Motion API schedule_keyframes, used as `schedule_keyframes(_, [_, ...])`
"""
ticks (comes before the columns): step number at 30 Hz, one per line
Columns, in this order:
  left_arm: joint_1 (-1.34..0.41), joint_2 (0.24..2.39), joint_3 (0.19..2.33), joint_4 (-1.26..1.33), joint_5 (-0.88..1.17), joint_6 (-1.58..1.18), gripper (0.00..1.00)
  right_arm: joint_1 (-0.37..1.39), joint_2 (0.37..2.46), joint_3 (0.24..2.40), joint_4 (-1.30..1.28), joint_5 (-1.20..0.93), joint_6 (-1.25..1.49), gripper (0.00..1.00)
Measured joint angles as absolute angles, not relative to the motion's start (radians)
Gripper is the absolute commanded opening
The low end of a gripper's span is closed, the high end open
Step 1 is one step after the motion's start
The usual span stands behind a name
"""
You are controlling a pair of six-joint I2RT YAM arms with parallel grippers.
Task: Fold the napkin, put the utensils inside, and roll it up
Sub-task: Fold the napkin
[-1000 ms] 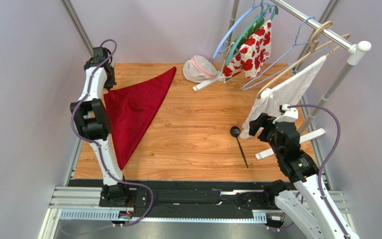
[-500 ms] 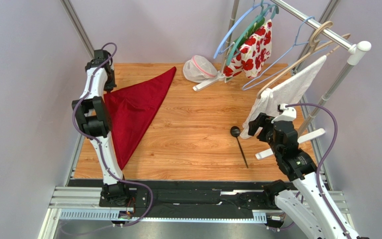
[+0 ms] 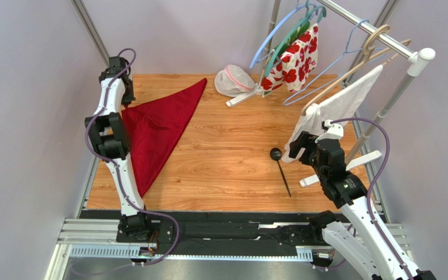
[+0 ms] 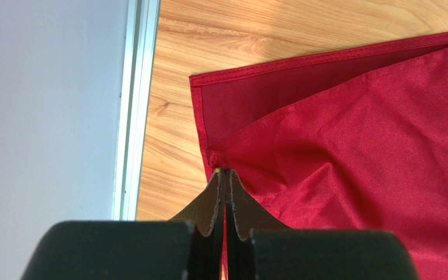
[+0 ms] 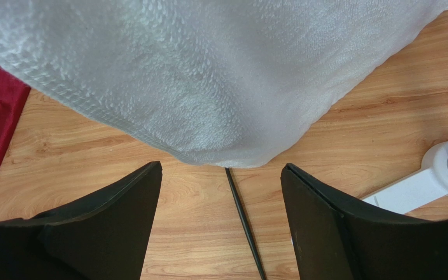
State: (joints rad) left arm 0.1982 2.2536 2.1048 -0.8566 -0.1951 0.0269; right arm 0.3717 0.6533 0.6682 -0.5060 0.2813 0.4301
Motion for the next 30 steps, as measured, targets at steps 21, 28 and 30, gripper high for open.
schedule_keyframes(21, [0.203,2.262,2.183,-0.878,-0.196,0.002,0.73,0.372,0.665,0.666,-0.496,0.278,0.440,0.75])
schedule_keyframes(28, [0.169,2.083,2.017,-0.838,-0.157,-0.066,0.73,0.374,0.664,0.646,-0.493,0.242,0.451,0.70])
schedule_keyframes(30, [0.124,1.995,1.929,-0.810,-0.147,-0.094,0.72,0.385,0.664,0.634,-0.478,0.224,0.464,0.69])
